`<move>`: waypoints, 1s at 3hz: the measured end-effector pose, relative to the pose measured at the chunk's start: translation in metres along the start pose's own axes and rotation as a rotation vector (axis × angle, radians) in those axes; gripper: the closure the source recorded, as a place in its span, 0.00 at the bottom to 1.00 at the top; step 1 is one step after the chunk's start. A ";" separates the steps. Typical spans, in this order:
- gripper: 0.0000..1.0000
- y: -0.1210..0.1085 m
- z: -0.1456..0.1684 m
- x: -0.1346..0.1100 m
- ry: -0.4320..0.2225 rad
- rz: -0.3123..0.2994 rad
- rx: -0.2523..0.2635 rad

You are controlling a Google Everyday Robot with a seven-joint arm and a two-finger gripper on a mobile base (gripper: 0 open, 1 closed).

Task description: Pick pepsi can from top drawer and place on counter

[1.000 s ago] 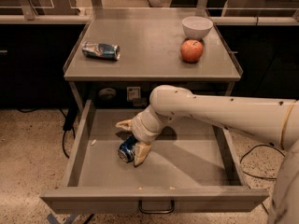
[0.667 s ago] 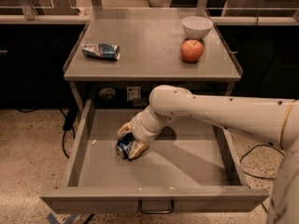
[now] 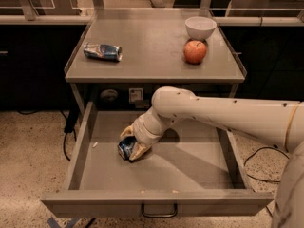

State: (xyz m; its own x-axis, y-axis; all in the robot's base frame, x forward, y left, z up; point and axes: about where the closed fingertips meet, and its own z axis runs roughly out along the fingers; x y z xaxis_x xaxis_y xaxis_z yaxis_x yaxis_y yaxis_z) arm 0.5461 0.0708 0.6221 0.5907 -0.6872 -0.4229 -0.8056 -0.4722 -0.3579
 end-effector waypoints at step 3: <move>1.00 -0.004 -0.018 -0.009 0.023 -0.008 0.002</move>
Offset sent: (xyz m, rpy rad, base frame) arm 0.0000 0.0000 0.0000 0.0000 0.0000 0.0000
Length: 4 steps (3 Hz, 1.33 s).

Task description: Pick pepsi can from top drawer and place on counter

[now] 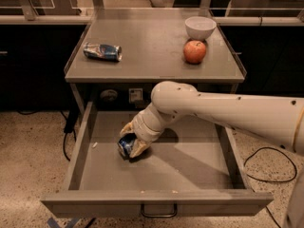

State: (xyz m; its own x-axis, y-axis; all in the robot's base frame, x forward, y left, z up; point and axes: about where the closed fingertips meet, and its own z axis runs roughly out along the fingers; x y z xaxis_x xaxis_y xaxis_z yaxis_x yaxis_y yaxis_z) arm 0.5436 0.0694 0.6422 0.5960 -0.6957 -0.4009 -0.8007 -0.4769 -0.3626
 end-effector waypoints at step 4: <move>1.00 -0.037 -0.108 -0.067 0.141 -0.102 0.060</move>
Offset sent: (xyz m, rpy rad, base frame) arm -0.0193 0.0058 0.1647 -0.1077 -0.2061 0.0024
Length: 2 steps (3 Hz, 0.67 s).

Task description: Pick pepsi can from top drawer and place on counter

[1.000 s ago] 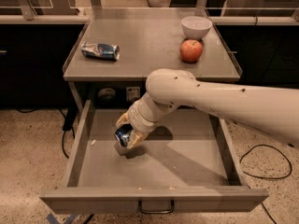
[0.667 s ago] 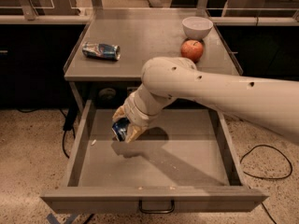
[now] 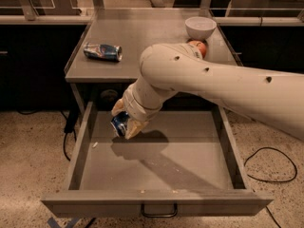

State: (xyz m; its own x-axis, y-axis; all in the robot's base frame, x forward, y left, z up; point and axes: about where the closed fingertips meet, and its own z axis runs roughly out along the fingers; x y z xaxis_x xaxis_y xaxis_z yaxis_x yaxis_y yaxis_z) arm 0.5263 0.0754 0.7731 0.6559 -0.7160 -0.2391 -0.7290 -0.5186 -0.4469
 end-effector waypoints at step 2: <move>1.00 -0.023 -0.059 -0.012 0.068 -0.080 0.109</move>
Offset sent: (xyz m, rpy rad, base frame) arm -0.0022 -0.0145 0.1373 0.0098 -0.2991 0.0359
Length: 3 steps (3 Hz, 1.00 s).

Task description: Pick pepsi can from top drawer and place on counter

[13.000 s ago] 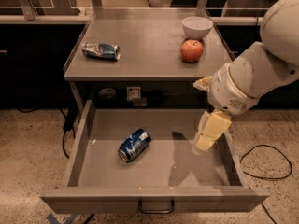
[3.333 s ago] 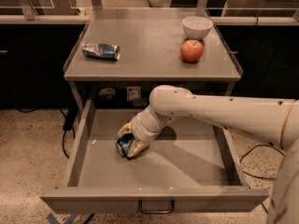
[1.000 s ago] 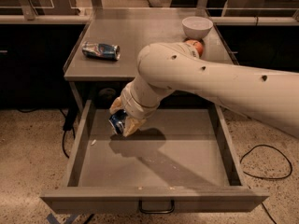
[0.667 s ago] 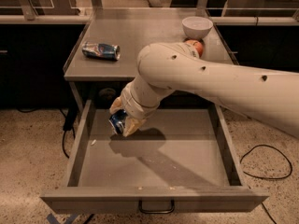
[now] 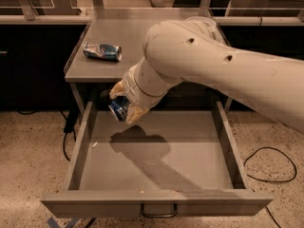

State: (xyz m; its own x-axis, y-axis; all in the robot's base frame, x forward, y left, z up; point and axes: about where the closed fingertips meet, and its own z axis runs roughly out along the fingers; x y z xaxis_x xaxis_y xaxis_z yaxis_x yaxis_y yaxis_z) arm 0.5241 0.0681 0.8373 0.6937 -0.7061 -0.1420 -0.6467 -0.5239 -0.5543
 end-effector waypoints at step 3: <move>1.00 -0.104 -0.090 0.017 0.076 -0.225 0.171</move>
Offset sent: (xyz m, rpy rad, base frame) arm 0.0241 -0.0082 0.1457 0.0305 -0.3159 0.1315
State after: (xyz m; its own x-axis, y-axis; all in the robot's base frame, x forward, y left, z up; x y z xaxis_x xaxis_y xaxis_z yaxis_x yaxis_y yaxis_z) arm 0.5744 0.0679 0.9661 0.7835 -0.6187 0.0587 -0.4123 -0.5882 -0.6957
